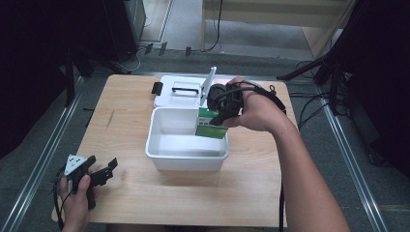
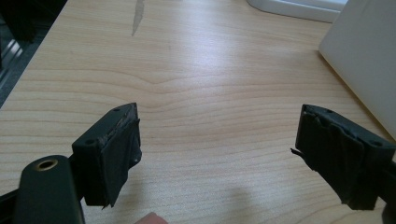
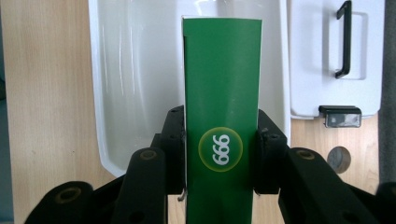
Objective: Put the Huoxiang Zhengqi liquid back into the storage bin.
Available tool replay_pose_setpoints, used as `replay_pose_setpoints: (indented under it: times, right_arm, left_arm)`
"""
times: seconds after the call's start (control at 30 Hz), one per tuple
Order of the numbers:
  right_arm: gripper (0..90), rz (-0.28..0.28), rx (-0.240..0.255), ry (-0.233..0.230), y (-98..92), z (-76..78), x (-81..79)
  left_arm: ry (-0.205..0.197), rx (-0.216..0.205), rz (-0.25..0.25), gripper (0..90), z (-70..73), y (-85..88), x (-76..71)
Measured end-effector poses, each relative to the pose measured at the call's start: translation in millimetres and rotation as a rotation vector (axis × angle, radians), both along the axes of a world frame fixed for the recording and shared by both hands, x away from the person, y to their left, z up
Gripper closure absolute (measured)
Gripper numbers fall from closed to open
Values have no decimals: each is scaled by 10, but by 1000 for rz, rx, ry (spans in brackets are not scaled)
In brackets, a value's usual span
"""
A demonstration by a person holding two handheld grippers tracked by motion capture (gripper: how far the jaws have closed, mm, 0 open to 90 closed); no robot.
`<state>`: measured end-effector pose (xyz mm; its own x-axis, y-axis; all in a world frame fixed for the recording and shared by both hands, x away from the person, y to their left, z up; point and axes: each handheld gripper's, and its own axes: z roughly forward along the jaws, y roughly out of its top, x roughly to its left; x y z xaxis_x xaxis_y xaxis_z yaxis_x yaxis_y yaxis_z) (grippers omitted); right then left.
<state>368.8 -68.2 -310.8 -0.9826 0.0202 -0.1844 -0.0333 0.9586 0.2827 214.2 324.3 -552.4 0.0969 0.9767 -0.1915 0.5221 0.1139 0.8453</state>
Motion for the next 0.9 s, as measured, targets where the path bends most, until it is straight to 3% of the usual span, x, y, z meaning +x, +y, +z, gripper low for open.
replay_pose_setpoints:
  times: [0.77, 0.9]
  right_arm:
    - [645, -9, -25, 53, 83, -486, 110]
    - [645, 10, -31, 57, 113, -566, 133]
  left_arm:
    - [-4, -4, 1, 149, -1, -3, 1]
    - [-4, -4, 1, 149, -1, -2, 1]
